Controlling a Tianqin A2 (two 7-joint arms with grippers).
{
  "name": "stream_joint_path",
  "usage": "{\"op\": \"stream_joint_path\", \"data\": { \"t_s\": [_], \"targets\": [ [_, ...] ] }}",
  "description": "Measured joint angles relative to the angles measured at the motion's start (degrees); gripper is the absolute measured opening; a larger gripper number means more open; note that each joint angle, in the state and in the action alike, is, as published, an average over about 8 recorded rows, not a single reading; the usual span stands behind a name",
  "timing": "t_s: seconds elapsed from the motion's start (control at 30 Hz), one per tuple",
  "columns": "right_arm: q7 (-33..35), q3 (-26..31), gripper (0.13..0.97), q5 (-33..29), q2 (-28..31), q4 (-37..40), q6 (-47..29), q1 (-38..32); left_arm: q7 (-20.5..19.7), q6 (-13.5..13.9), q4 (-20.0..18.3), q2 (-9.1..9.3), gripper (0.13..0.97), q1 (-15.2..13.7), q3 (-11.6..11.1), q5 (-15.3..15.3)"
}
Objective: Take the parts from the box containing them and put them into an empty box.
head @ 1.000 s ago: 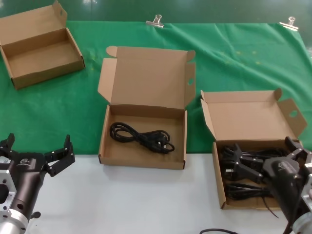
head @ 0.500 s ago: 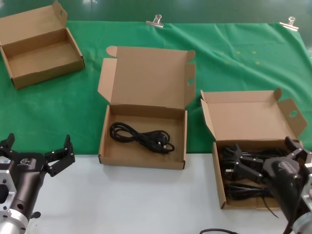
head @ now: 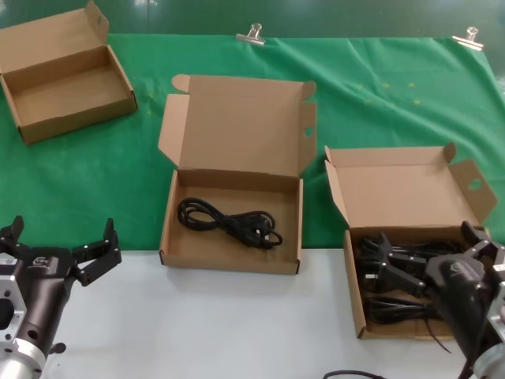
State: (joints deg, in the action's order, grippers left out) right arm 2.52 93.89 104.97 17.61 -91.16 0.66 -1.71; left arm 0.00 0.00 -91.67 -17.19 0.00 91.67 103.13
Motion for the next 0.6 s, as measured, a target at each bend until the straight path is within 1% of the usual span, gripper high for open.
{"op": "stream_joint_path", "data": {
  "t_s": [0.6],
  "targets": [
    [0.0, 0.0, 0.966, 0.0, 0.0, 0.0, 0.0, 0.0, 0.0, 0.0, 0.0, 0.0, 0.966, 0.0, 0.0, 0.0]
  ]
}}
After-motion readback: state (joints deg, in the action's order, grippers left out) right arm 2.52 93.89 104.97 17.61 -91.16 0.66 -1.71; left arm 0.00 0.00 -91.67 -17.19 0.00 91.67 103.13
